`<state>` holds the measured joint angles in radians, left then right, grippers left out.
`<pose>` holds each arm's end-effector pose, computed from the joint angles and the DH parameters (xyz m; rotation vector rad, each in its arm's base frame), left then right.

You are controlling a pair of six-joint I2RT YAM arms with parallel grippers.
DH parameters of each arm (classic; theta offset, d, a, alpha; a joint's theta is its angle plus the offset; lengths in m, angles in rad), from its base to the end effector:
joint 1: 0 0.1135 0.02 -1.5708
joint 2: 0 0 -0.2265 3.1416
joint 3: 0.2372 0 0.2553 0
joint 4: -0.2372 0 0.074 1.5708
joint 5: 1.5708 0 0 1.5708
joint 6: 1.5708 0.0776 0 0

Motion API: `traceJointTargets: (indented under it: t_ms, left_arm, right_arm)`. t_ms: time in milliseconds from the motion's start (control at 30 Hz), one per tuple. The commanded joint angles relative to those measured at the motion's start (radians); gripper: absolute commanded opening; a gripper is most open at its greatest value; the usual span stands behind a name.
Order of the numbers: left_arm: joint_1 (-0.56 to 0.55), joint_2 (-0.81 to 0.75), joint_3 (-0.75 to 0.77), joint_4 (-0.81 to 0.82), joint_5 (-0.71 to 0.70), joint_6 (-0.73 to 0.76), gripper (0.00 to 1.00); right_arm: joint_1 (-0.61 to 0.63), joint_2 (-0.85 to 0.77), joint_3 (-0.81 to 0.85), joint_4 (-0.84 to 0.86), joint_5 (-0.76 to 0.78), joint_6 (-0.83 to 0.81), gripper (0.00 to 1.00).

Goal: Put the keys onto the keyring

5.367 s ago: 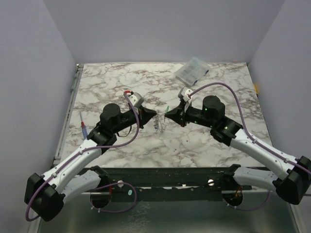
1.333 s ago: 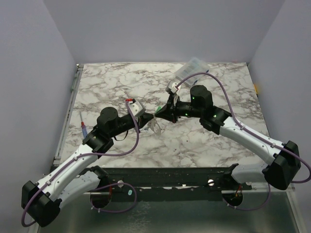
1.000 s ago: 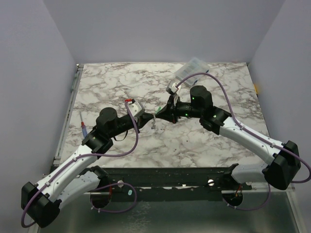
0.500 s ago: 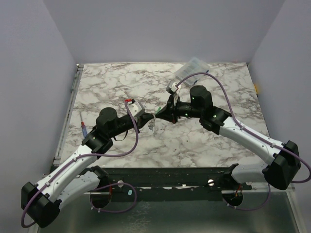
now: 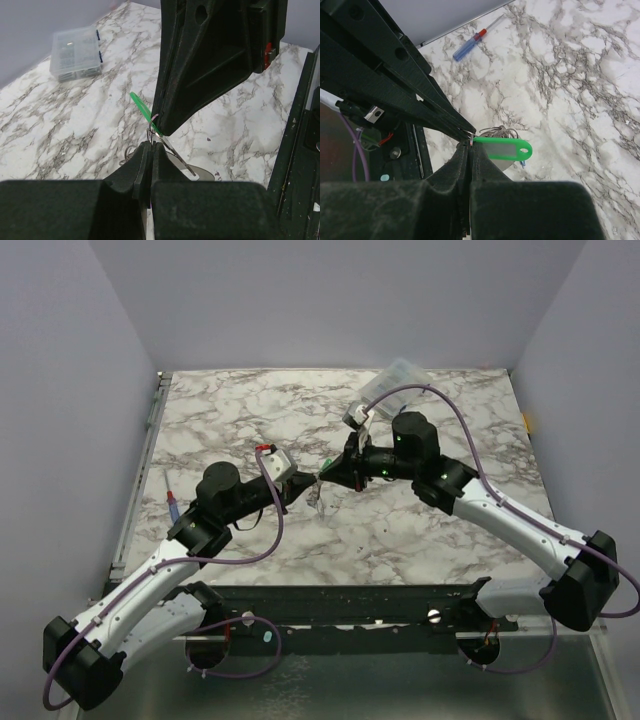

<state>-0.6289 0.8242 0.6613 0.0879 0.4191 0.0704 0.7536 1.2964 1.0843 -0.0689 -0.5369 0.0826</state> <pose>0.1959 -0.1816 0.2878 0.8785 1.4510 -0.7657 0.2274 0.2678 0.2989 -1.0024 1.6740 1.0639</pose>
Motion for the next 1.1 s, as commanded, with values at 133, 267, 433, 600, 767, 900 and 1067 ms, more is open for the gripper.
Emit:
traceJointTargets:
  t_ms: [133,267,433,600,767,900,1067]
  left_arm:
    - [-0.011,-0.029,0.000,0.041,0.055,0.017,0.00]
    - [-0.011,-0.033,0.000,0.042,0.059,0.019,0.00]
    - [-0.010,-0.036,0.000,0.042,0.055,0.021,0.00]
    - [-0.011,-0.037,-0.001,0.042,0.058,0.021,0.00]
    - [-0.011,-0.034,-0.001,0.041,0.059,0.019,0.00]
    - [-0.011,-0.031,0.000,0.041,0.061,0.019,0.00]
    - [-0.011,-0.030,-0.001,0.042,0.062,0.019,0.00]
  right_arm:
    - [-0.011,0.011,0.061,-0.047,-0.040,0.037,0.01]
    - [-0.013,0.024,0.054,-0.054,-0.045,0.044,0.01]
    - [-0.034,0.020,0.044,-0.053,-0.051,0.066,0.01]
    - [-0.065,0.029,0.039,-0.050,-0.093,0.093,0.01]
    - [-0.069,0.034,0.039,-0.042,-0.119,0.100,0.01]
    - [-0.069,0.029,0.040,-0.038,-0.144,0.096,0.01]
    - [-0.069,0.021,0.035,-0.027,-0.161,0.090,0.01]
